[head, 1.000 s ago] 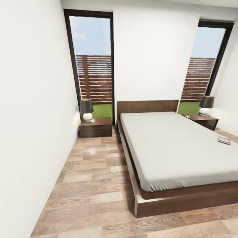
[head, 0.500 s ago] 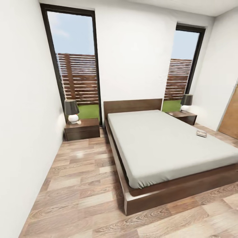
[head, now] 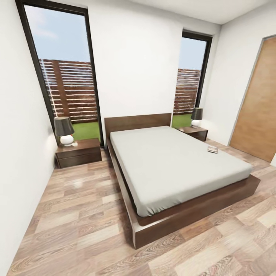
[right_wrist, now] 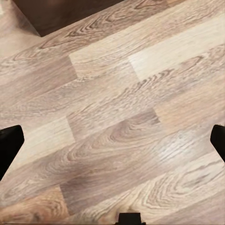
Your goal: In the bedroom, move the book from the bed onto either nightstand, and place the two sandals side by side next to the bed.
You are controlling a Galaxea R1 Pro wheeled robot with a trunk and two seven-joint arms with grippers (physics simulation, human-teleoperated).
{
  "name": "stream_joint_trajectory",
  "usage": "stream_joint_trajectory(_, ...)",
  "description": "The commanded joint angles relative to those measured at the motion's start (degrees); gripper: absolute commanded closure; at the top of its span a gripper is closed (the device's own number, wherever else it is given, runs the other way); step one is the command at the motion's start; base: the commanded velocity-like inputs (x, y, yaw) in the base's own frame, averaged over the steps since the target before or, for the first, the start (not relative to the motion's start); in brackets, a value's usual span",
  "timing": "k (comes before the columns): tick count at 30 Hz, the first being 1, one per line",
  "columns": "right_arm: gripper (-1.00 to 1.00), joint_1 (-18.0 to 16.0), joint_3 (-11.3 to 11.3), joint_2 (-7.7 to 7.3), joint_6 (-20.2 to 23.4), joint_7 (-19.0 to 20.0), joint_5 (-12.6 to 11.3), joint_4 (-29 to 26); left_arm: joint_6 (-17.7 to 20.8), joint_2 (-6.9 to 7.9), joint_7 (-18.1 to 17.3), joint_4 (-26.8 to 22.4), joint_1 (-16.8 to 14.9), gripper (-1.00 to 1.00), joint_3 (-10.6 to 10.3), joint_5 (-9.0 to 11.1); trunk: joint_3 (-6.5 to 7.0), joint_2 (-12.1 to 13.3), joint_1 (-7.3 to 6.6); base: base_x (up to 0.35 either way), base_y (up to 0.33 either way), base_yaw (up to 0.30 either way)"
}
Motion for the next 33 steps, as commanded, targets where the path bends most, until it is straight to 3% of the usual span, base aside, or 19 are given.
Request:
stream_joint_trajectory(1, -1.0, 0.0, -0.3, -0.04, -0.1, 1.9, 0.0, 0.0, -0.2, -0.04, 0.0, 0.0, 0.0, -1.0, 0.2, -0.1, -0.05, 0.0, 0.0, 0.0, 0.0, -0.257)
stream_joint_trajectory(6, -1.0, 0.0, -0.3, -0.11, -0.1, 4.0, -0.1, 0.0, -0.2, -0.04, 0.0, 0.0, 0.0, -1.0, 0.2, -0.1, -0.05, 0.0, 0.0, 0.0, 0.0, -0.25)
stream_joint_trajectory(33, -1.0, 0.0, -0.7, -0.08, -0.2, 3.7, -0.2, 0.0, -0.1, -0.04, 0.0, 0.0, 0.0, -1.0, 0.2, -0.1, -0.05, 0.0, 0.0, 0.043, 0.0, -0.229)
